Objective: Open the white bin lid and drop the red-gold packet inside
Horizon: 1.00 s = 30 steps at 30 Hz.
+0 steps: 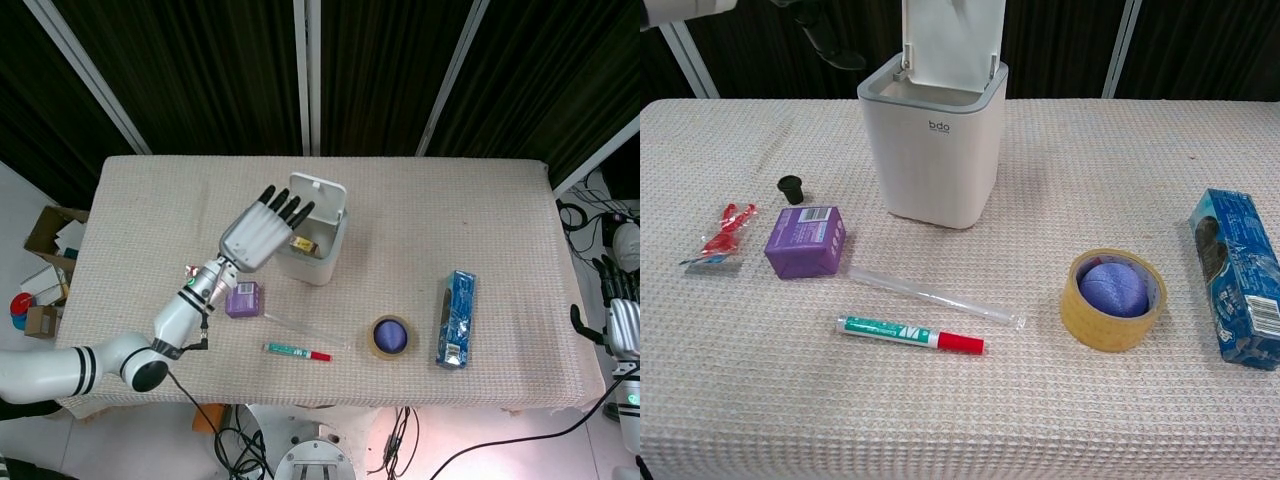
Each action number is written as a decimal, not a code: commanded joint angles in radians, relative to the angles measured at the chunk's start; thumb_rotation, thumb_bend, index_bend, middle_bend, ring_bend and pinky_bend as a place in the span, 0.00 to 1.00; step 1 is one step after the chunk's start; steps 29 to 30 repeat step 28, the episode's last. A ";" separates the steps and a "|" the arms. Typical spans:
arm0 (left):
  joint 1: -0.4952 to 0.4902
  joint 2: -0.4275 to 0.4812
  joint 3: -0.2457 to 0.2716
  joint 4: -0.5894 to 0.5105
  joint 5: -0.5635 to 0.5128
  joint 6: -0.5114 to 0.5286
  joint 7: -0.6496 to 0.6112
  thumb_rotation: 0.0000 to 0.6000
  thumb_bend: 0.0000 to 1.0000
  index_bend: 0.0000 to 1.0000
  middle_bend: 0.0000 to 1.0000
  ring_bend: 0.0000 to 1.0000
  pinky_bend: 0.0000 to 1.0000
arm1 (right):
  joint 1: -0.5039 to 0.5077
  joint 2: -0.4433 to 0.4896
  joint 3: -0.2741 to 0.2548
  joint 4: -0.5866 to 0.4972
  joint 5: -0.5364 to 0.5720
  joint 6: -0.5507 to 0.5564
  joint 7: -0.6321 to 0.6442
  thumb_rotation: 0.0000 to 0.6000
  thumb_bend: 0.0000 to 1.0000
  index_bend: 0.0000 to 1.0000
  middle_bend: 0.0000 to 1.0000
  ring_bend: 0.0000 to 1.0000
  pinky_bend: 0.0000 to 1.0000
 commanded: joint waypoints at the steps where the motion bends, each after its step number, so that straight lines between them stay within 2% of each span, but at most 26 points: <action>1: 0.110 0.071 0.048 -0.121 0.054 0.145 -0.025 1.00 0.21 0.10 0.19 0.17 0.26 | -0.004 0.006 -0.001 -0.009 -0.006 0.017 -0.011 1.00 0.40 0.00 0.00 0.00 0.00; 5: 0.313 0.130 0.162 -0.215 0.205 0.376 -0.144 1.00 0.21 0.11 0.19 0.17 0.26 | -0.018 0.021 -0.007 -0.037 -0.019 0.056 -0.052 1.00 0.39 0.00 0.00 0.00 0.00; 8: 0.473 0.145 0.263 -0.175 0.328 0.540 -0.267 0.92 0.20 0.13 0.19 0.15 0.25 | -0.034 0.048 -0.025 -0.083 -0.021 0.055 -0.154 1.00 0.36 0.00 0.00 0.00 0.00; 11: 0.611 0.130 0.333 -0.068 0.389 0.662 -0.419 0.75 0.18 0.15 0.18 0.11 0.25 | -0.054 0.090 -0.043 -0.172 -0.021 0.055 -0.294 1.00 0.35 0.00 0.00 0.00 0.00; 13: 0.681 0.101 0.355 0.016 0.402 0.713 -0.523 0.56 0.17 0.15 0.16 0.09 0.23 | -0.067 0.115 -0.051 -0.235 -0.019 0.061 -0.374 1.00 0.35 0.00 0.00 0.00 0.00; 15: 0.749 0.061 0.377 0.115 0.402 0.738 -0.644 0.44 0.17 0.16 0.14 0.08 0.21 | -0.082 0.140 -0.057 -0.301 -0.015 0.072 -0.455 1.00 0.35 0.00 0.00 0.00 0.00; 20: 0.852 -0.013 0.399 0.292 0.387 0.724 -0.849 0.35 0.14 0.16 0.13 0.08 0.21 | -0.114 0.179 -0.066 -0.405 -0.019 0.117 -0.555 1.00 0.35 0.00 0.00 0.00 0.00; 24: 0.871 -0.007 0.409 0.339 0.387 0.657 -0.947 0.08 0.14 0.16 0.13 0.07 0.21 | -0.127 0.184 -0.064 -0.420 -0.020 0.140 -0.598 1.00 0.35 0.00 0.00 0.00 0.00; 30: 0.885 -0.009 0.391 0.365 0.406 0.646 -0.953 0.07 0.14 0.16 0.13 0.07 0.21 | -0.128 0.180 -0.063 -0.411 -0.047 0.170 -0.582 1.00 0.35 0.00 0.00 0.00 0.00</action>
